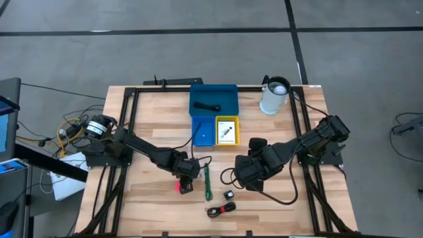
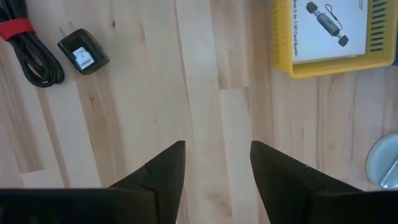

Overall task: Pick and place items into bin
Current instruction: Put the white charger cable into the dark blue bin

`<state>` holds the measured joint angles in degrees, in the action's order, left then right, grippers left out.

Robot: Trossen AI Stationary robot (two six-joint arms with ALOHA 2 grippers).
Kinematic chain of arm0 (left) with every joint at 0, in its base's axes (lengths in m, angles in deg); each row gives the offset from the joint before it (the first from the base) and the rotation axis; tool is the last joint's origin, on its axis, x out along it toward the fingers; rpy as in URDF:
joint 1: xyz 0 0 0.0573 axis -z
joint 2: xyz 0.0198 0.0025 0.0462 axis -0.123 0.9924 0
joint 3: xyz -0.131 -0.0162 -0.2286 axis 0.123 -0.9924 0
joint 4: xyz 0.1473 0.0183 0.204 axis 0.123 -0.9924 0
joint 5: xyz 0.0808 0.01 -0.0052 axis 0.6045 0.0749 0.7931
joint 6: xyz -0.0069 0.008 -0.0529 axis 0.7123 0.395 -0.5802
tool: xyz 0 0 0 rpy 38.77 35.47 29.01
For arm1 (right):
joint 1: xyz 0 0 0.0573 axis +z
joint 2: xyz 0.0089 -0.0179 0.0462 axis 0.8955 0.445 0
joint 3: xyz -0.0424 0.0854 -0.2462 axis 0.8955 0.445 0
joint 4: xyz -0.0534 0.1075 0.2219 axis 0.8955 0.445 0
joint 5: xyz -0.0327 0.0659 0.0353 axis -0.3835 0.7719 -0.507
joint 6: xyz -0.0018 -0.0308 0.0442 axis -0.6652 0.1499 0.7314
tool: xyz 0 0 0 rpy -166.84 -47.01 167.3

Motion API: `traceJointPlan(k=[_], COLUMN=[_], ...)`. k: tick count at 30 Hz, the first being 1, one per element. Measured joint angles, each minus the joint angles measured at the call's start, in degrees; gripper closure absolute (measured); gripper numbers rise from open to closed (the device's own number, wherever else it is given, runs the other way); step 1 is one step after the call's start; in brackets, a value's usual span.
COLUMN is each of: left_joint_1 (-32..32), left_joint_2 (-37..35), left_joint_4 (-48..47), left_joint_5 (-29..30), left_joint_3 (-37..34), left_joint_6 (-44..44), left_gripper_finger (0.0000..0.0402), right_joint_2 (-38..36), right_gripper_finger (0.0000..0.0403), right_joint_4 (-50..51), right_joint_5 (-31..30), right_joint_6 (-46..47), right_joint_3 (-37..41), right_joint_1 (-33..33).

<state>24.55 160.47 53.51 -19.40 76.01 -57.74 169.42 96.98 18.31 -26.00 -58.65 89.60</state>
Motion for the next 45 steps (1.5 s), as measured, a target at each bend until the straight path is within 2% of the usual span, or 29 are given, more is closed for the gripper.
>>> traceJointPlan(k=[14,25,29,35,42,45], left_joint_1=[-3.9,-3.9,-3.9,-3.9,-3.4,-2.8], left_joint_2=[0.0,0.0,0.0,-0.1,-0.1,-0.1], left_joint_4=[-4.1,-4.7,-4.8,-4.6,-3.4,-3.5], left_joint_5=[2.0,2.0,2.0,2.1,4.6,6.1], left_joint_3=[0.0,-0.1,-0.2,-0.2,-0.2,0.8], left_joint_6=[6.5,15.3,18.3,19.1,17.0,16.7], left_gripper_finger=[0.026,0.0262,0.0293,0.0381,0.038,0.0393], right_joint_2=[0.0,0.0,0.0,0.0,0.0,0.0], right_gripper_finger=[0.0232,0.0232,0.0232,0.0233,0.0233,0.0233], right_joint_4=[-0.5,-1.6,-2.5,-2.6,-1.9,-0.8], right_joint_5=[0.0,-0.2,-0.2,-0.2,-0.2,-0.2], right_joint_6=[0.0,0.0,0.0,0.0,0.1,0.4], right_joint_3=[0.0,0.0,0.0,0.0,0.0,0.0], right_joint_1=[0.0,0.0,0.0,0.0,0.1,0.2])
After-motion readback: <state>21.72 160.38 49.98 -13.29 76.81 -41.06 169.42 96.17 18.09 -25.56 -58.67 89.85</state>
